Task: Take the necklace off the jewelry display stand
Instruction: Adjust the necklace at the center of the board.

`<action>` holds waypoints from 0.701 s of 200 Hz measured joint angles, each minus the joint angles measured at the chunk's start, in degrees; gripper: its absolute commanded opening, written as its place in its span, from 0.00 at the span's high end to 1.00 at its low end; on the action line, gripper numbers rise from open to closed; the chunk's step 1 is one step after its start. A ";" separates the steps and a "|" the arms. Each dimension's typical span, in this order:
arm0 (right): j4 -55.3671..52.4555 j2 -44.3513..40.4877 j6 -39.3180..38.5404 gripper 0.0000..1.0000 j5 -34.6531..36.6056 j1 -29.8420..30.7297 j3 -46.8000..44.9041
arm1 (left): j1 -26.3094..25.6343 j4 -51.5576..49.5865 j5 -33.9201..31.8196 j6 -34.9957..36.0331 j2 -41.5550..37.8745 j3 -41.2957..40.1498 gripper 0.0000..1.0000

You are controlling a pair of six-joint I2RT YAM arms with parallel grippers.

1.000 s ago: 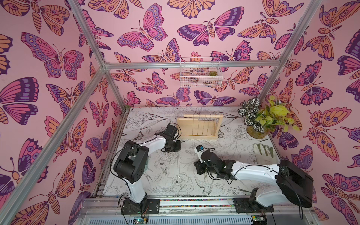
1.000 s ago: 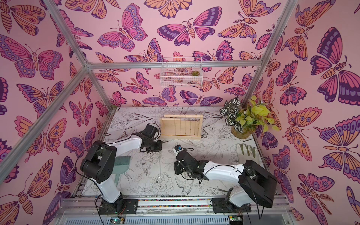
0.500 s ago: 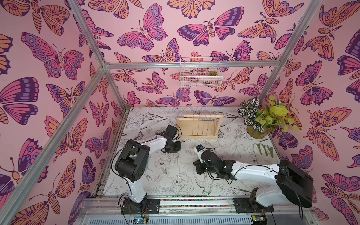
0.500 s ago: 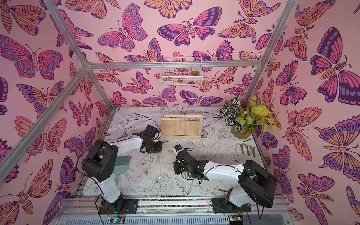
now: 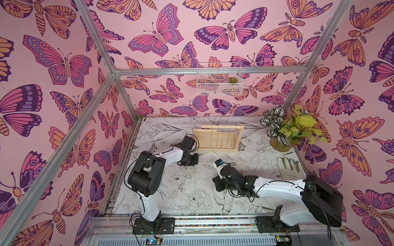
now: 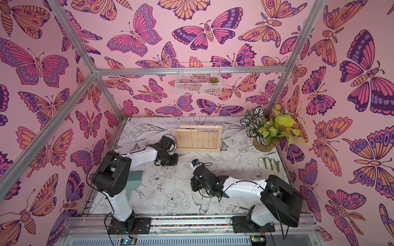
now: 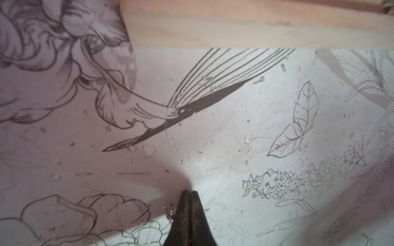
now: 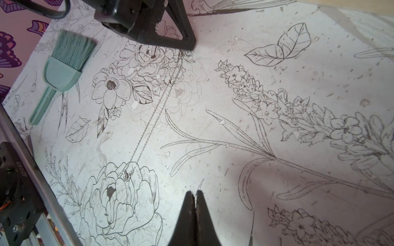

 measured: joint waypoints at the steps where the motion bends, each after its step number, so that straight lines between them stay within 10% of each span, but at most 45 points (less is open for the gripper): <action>1: 0.00 0.02 0.00 1.00 0.00 0.00 0.00 | 0.00 0.00 -0.02 0.02 0.02 0.02 1.00; 140: -0.02 -0.11 0.00 1.00 0.02 -0.42 -1.42 | 0.15 0.96 -1.79 0.44 4.24 5.18 1.00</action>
